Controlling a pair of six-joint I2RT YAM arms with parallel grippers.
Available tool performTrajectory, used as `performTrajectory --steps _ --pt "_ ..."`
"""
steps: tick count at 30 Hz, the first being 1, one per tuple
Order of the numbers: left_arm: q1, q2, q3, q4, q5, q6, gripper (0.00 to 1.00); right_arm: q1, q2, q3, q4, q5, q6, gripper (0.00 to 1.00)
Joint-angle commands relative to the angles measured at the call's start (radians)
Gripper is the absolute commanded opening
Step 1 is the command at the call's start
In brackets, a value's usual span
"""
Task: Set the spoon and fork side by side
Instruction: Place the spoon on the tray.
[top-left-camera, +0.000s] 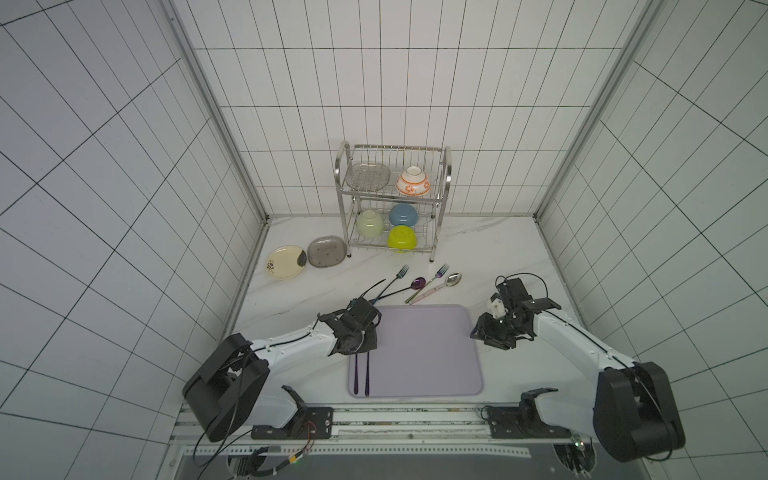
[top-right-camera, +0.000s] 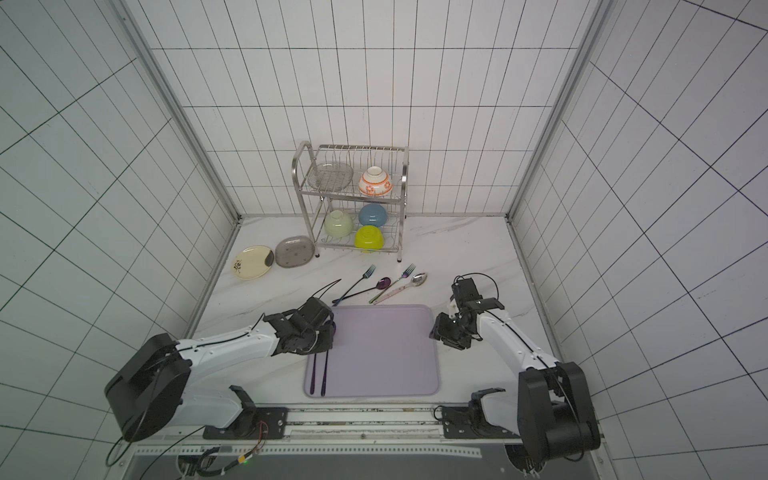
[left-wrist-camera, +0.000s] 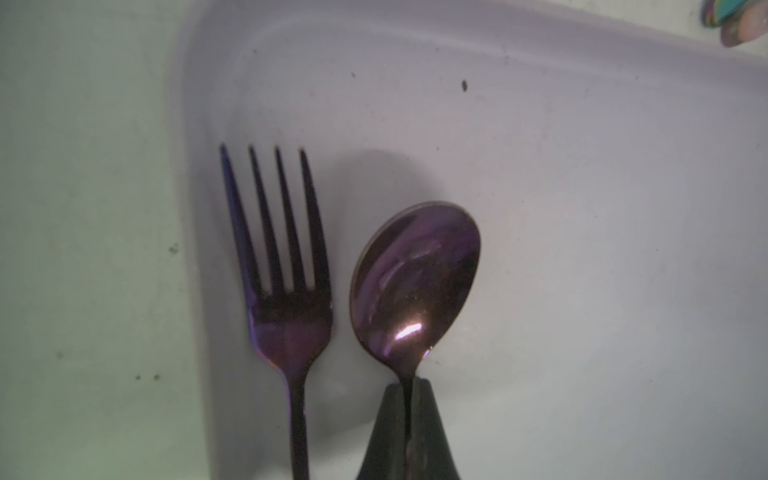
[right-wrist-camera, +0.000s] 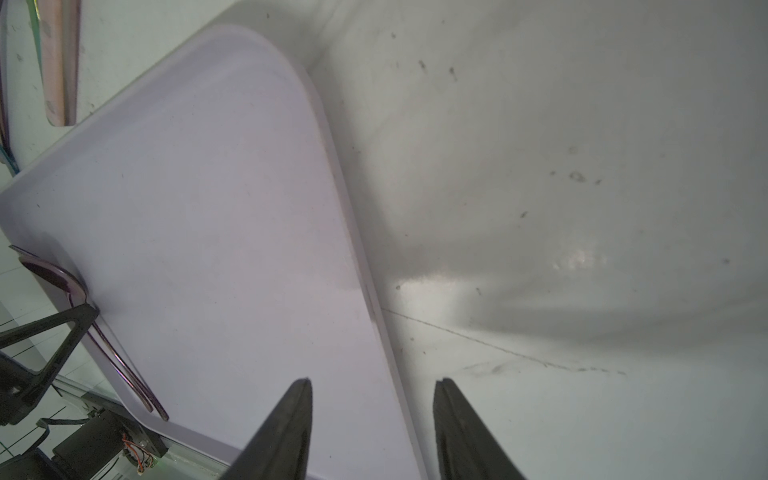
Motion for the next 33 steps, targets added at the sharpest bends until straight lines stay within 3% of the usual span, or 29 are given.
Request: performTrajectory --steps 1,18,33 --pt "-0.002 0.010 0.018 0.015 -0.020 -0.014 0.00 0.010 -0.007 -0.012 -0.013 -0.005 0.006 0.50" --pt "-0.001 0.025 0.018 0.023 -0.009 -0.025 0.00 0.011 0.006 -0.011 -0.004 -0.006 0.006 0.50" --pt "-0.001 -0.054 0.045 -0.012 0.003 -0.005 0.34 0.010 0.001 -0.015 -0.001 -0.006 0.014 0.51"
